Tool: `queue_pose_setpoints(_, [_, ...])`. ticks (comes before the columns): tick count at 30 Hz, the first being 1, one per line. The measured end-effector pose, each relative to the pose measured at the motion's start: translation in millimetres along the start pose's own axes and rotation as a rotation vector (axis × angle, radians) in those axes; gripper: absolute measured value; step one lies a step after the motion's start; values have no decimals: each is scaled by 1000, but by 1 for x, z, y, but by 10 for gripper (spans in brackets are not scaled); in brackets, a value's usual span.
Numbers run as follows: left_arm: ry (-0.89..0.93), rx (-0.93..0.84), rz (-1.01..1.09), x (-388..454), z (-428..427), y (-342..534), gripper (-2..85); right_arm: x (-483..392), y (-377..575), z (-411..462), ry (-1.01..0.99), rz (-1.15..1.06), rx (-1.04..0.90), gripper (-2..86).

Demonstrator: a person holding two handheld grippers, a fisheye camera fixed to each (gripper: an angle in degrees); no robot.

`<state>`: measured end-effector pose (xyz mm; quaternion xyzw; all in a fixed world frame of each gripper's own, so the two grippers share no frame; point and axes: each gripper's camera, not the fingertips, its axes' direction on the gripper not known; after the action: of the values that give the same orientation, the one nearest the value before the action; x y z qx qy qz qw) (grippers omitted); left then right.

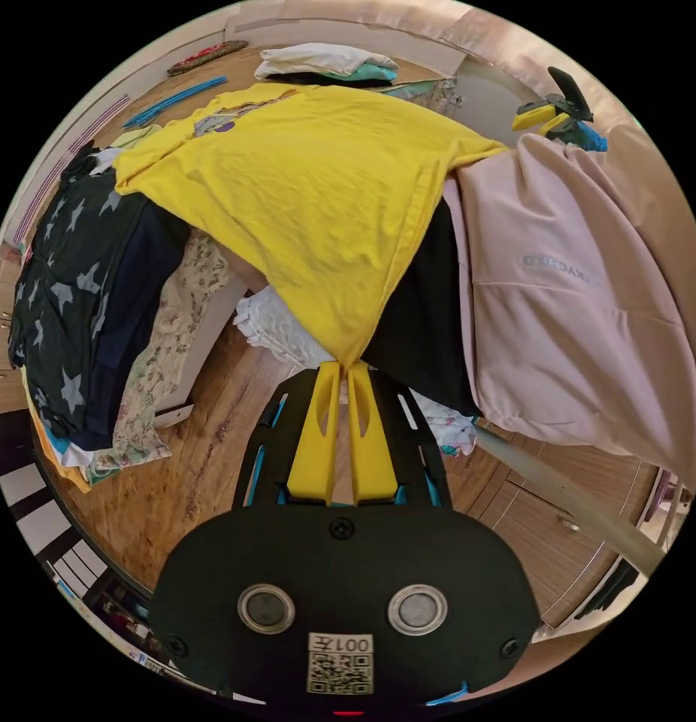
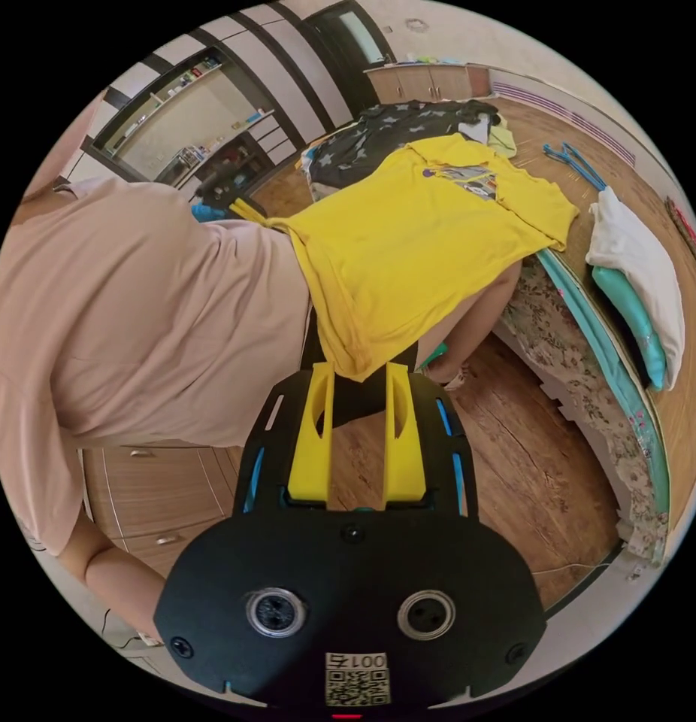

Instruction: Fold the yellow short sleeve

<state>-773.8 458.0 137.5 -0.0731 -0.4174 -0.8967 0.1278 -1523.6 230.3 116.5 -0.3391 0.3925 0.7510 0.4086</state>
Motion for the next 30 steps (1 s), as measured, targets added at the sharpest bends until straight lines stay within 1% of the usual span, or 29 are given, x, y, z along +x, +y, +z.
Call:
queue_pose_setpoints(4, [-30,36,-12,-12,-30,13,-14,-18,-13,25,-7,-39,-79,107])
queue_pose_setpoints(7, [-52,59,-15,-18,-51,21,-14,-37,-25,44,73,-84,-149,103])
queue_pose_setpoints(12, [-111,92,-18,-24,-83,32,-15,-61,-37,60,132,-154,-202,50])
queue_pose_setpoints(15, [-122,172,-58,-33,-106,39,-15,-74,-42,59,188,-188,-222,29])
queue_pose_setpoints(18, [-148,215,-74,-39,-124,43,-15,-80,-43,37,287,-162,-165,22])
queue_pose_setpoints(19, [-154,227,-78,-39,-130,44,-15,-83,-43,21,329,-142,-118,20])
queue_pose_setpoints(23, [-94,238,-28,-34,-148,44,-16,-98,-43,-29,543,-102,12,17])
queue_pose_setpoints(26, [-49,282,9,-31,-162,42,-16,-105,-47,-51,681,-87,51,15])
queue_pose_setpoints(28, [-30,322,29,-31,-171,40,-16,-105,-50,-62,718,-77,69,14])
queue_pose_setpoints(30, [-43,350,37,-33,-181,37,-16,-101,-53,-73,721,-65,129,14])
